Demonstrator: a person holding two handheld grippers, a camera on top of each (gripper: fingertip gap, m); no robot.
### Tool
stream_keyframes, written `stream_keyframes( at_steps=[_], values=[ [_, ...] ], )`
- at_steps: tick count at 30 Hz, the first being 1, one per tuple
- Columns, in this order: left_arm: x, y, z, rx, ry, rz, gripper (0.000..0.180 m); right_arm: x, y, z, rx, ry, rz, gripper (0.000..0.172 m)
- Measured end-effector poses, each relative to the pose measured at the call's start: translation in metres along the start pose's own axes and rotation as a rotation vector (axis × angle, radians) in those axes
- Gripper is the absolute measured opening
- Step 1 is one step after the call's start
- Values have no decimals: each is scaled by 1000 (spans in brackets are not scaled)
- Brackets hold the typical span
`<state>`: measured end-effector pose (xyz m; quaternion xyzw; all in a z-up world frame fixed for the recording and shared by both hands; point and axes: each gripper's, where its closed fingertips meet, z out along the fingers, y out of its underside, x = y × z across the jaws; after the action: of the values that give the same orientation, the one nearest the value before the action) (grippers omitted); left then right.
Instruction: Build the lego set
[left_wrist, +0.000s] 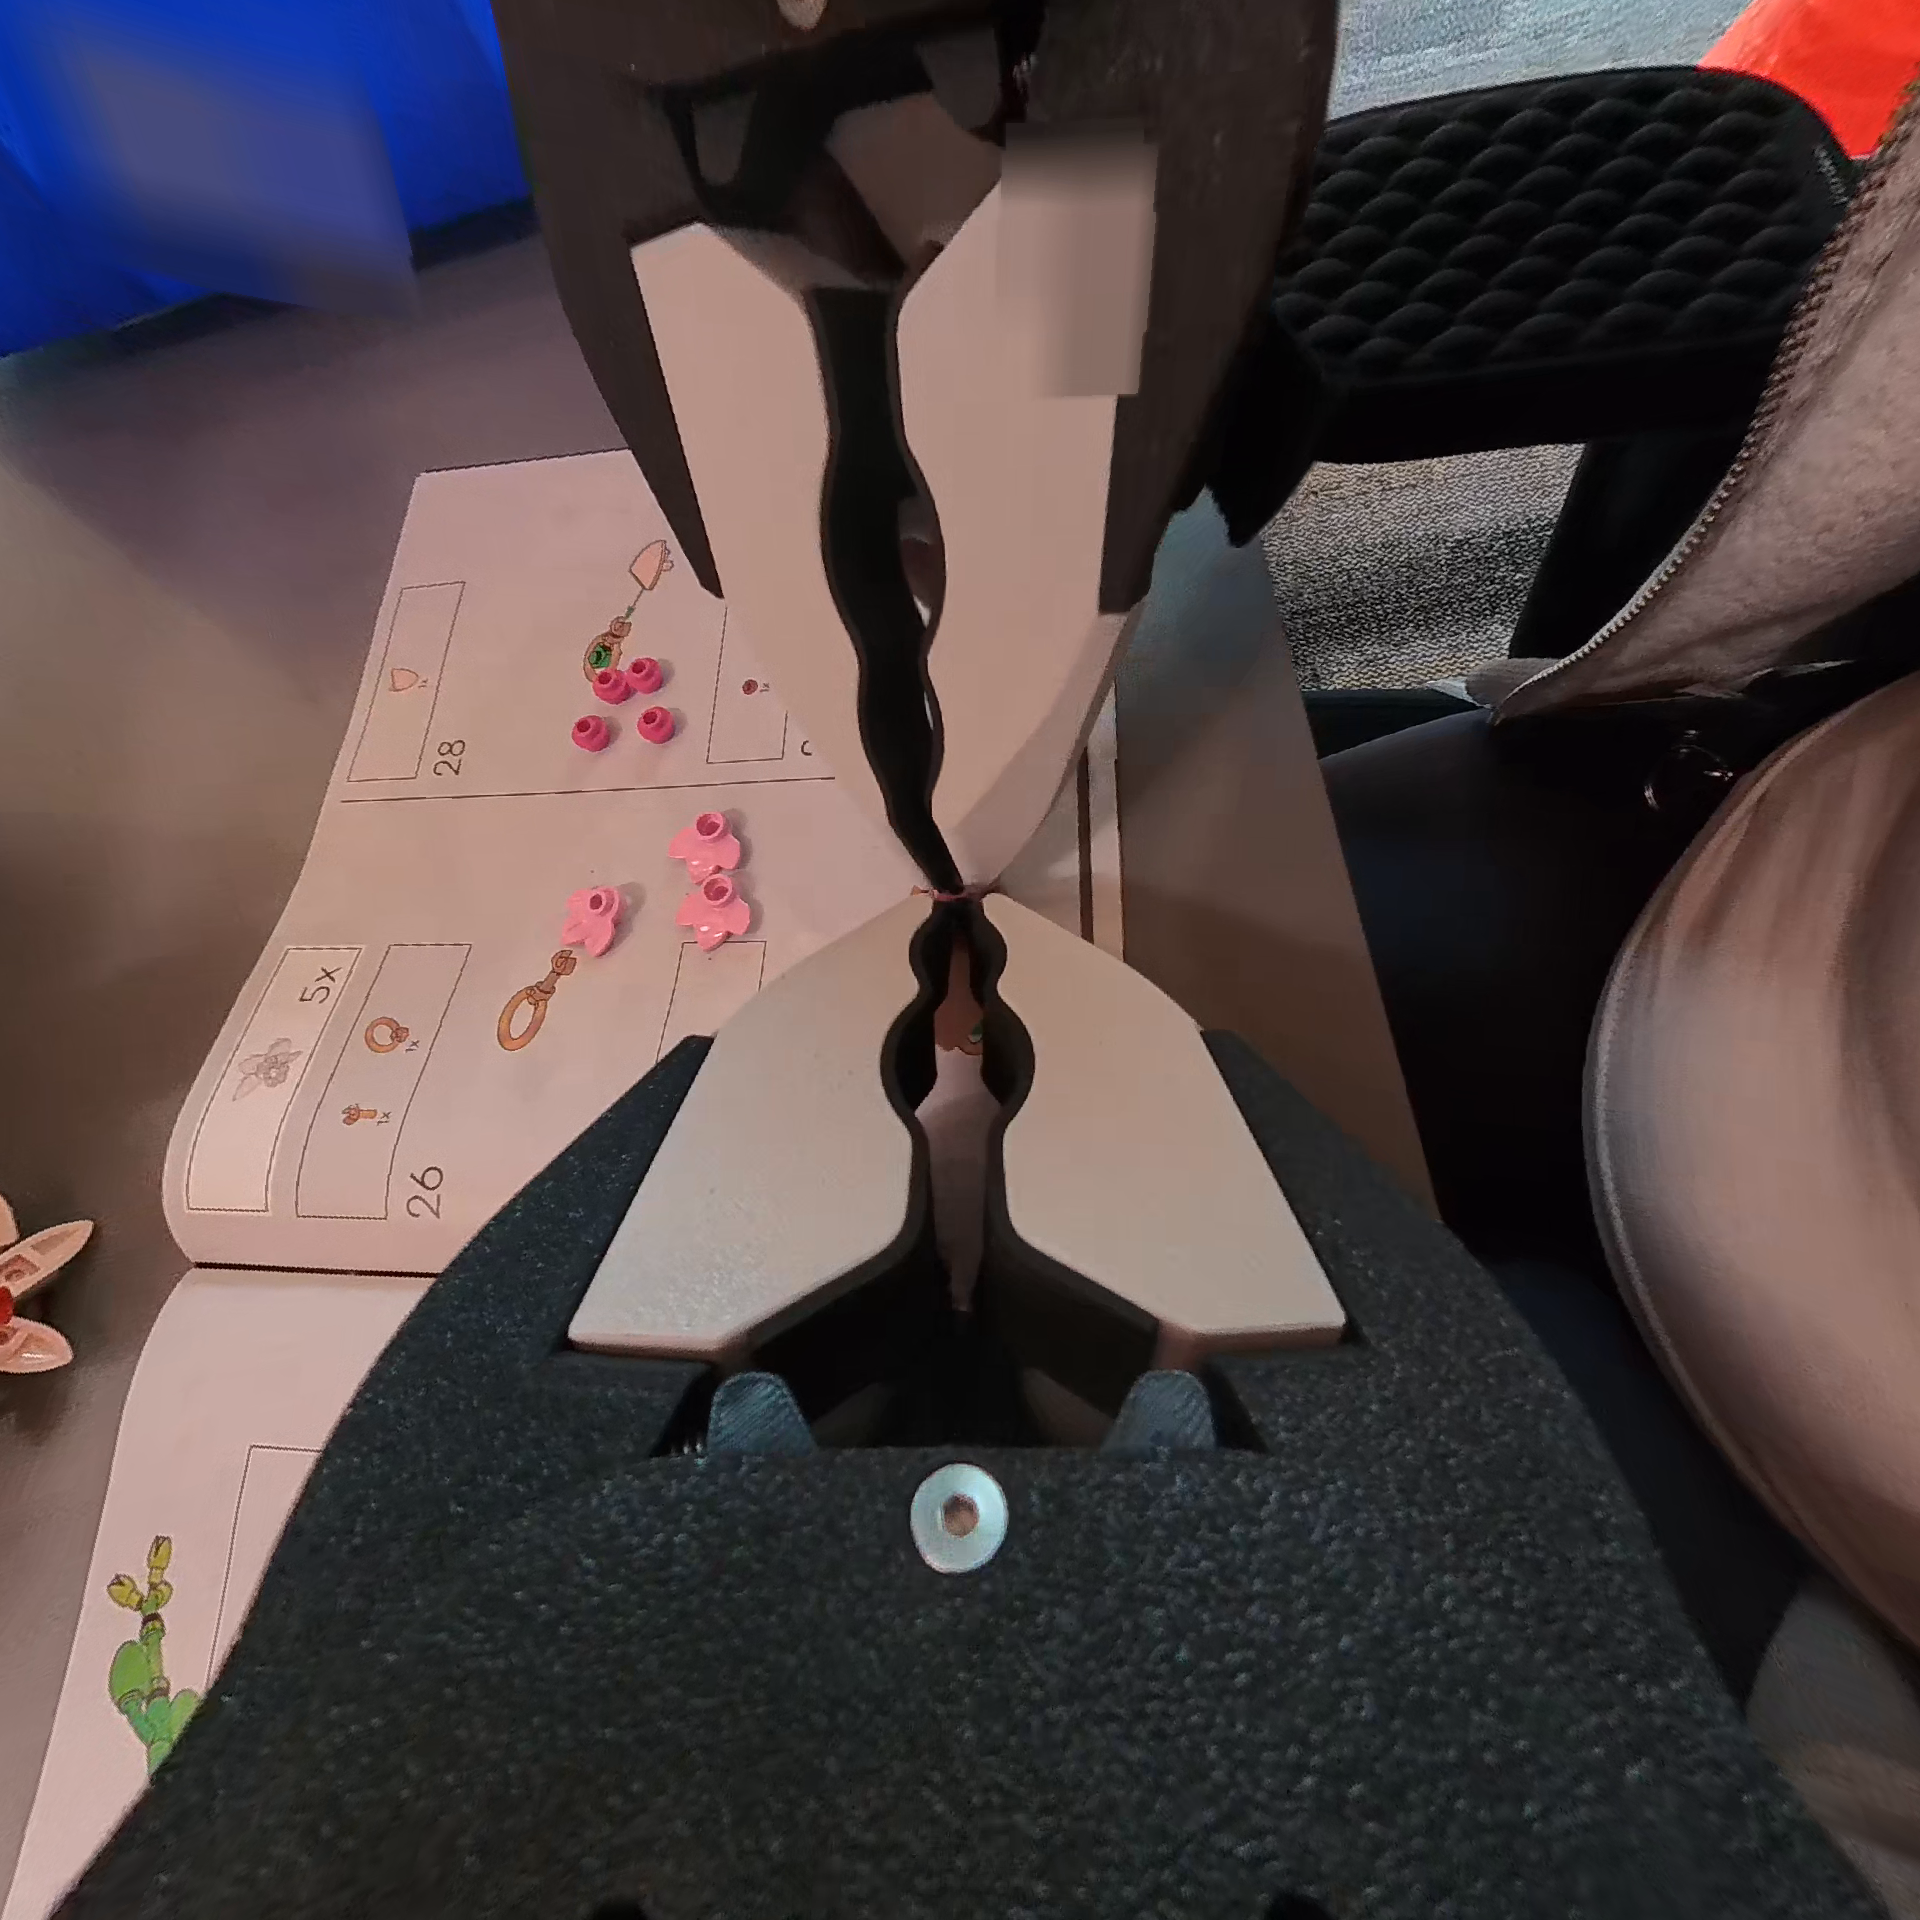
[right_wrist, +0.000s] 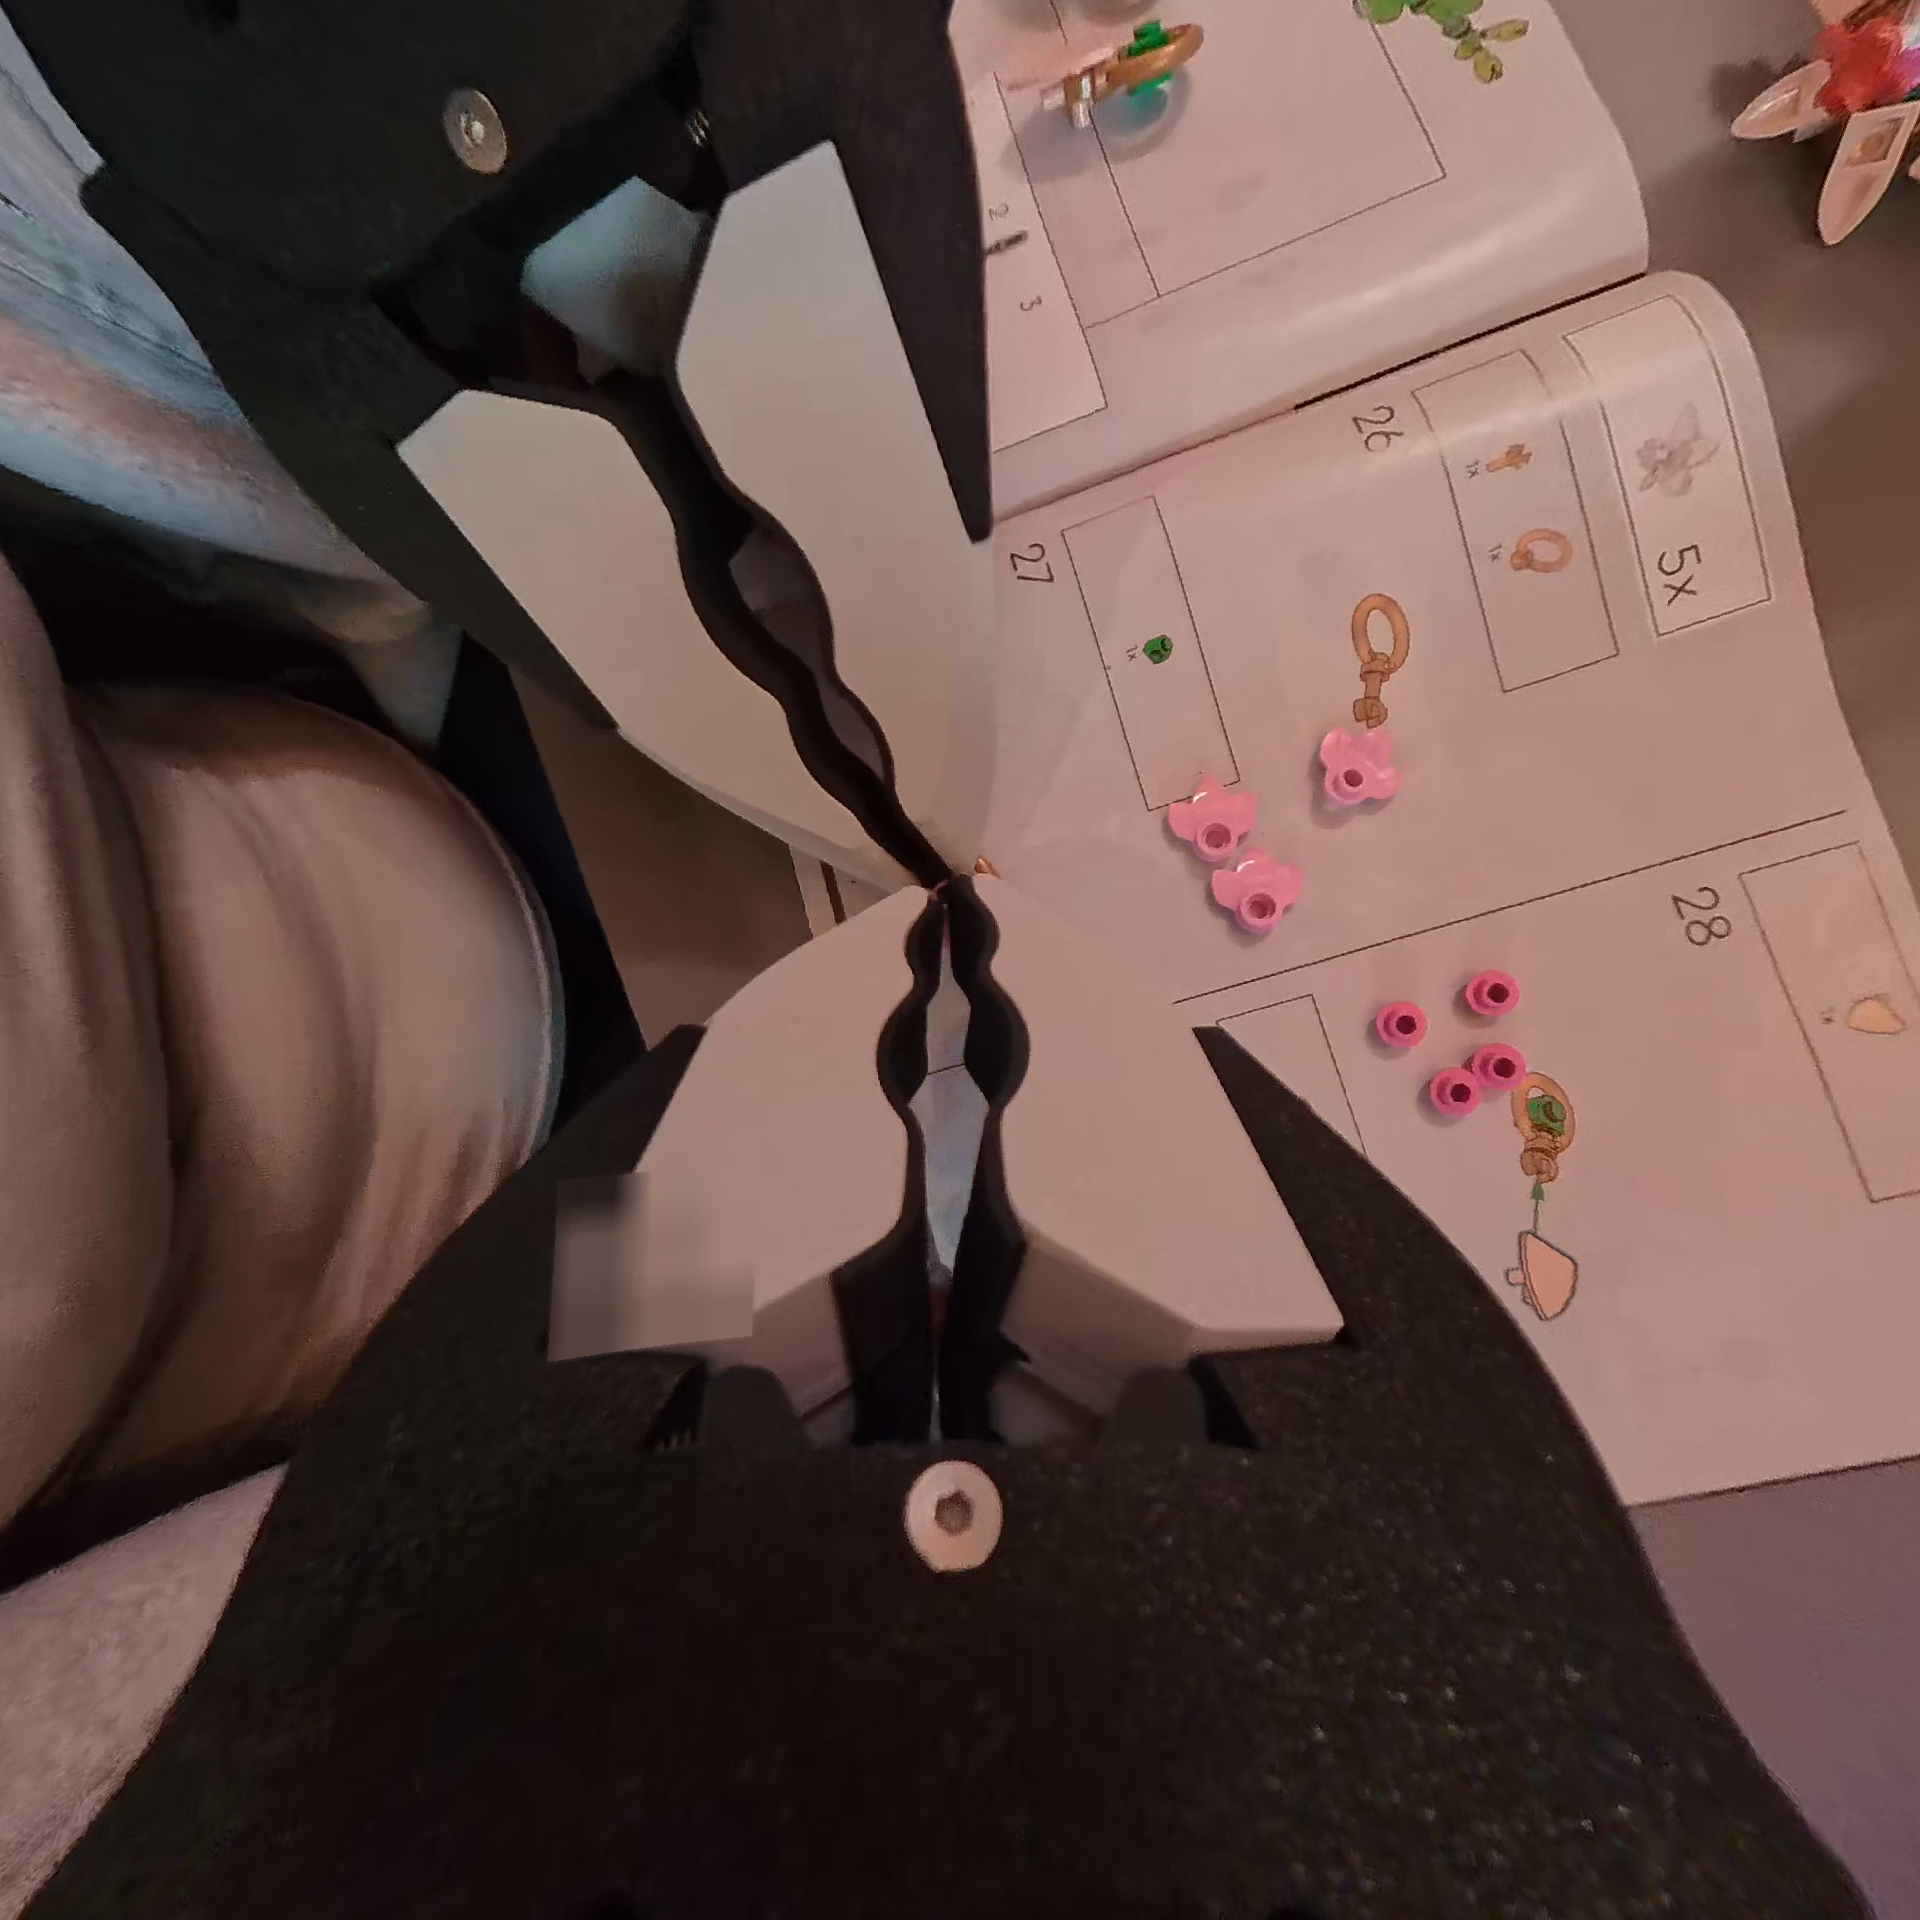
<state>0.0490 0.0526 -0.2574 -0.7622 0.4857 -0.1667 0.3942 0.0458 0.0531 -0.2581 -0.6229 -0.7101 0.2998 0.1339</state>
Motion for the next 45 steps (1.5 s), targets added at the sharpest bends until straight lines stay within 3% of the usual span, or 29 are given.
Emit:
stream_keyframes(
  at_steps=[18,21,27,34,45],
  values=[
    [0,1,0,-5,1,-5,3,-1,0,1,-211,77,-36,1],
    [0,2,0,-4,1,-4,3,-1,-1,1,-175,73,-47,1],
    [0,2,-1,-6,-7,1,1,-2,-10,-13,116,24,-11,9],
    [-1,2,0,-7,-3,-4,1,1,-2,-2,25,78,-120,3],
    [-1,2,0,-7,1,-12,0,-1,-1,2,-67,37,-51,1]
  ],
)
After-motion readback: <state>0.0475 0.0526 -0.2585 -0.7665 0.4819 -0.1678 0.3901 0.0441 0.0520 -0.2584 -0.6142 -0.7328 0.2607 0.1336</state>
